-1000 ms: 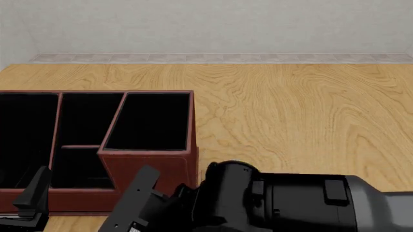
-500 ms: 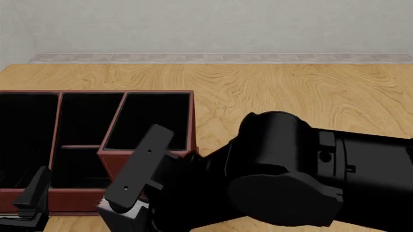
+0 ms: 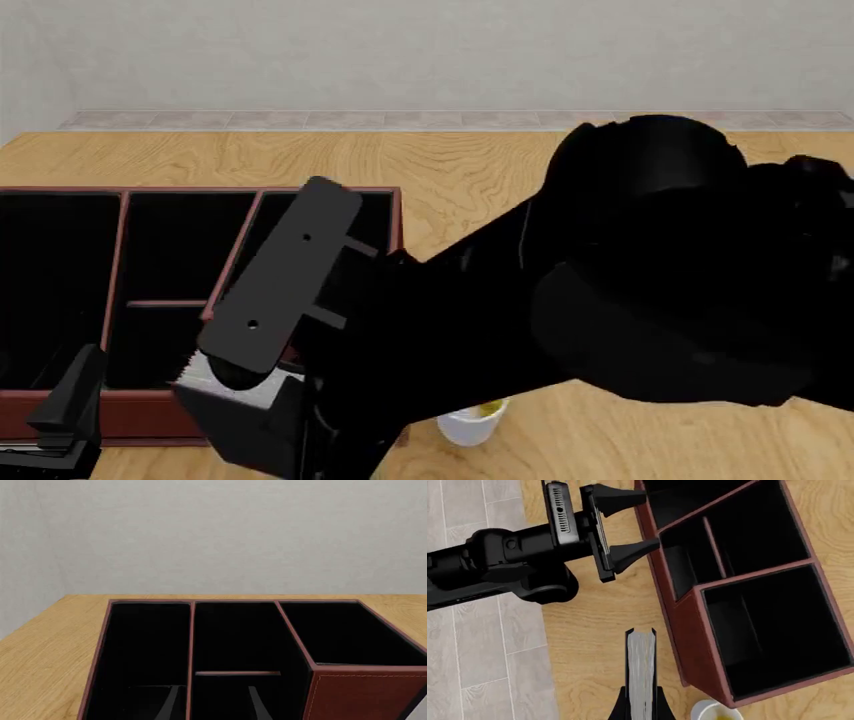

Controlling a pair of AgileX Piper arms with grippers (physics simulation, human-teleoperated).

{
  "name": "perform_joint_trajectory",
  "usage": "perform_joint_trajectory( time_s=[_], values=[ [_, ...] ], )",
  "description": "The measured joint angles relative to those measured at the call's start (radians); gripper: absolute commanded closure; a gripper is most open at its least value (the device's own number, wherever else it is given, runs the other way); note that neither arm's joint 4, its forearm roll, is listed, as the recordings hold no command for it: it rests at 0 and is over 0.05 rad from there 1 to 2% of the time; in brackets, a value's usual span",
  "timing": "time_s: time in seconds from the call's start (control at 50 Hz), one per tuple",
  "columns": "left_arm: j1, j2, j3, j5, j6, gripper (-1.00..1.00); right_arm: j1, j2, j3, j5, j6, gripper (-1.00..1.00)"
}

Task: Pick up the book and place it in the right compartment of the caddy.

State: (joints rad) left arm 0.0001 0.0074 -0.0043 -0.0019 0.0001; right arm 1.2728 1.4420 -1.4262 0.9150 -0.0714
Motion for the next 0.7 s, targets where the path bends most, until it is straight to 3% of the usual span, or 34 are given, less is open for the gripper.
perform_joint_trajectory(
  time_s=[0.24,0.7],
  values=[
    [0.000,0.000,0.000,0.000,0.000,-1.00,-0.033,-0.007,-0.115,0.078,-0.044,1.00],
    [0.000,0.000,0.000,0.000,0.000,-1.00,-0.108,0.019,-0.442,0.247,-0.150,1.00]
  ],
)
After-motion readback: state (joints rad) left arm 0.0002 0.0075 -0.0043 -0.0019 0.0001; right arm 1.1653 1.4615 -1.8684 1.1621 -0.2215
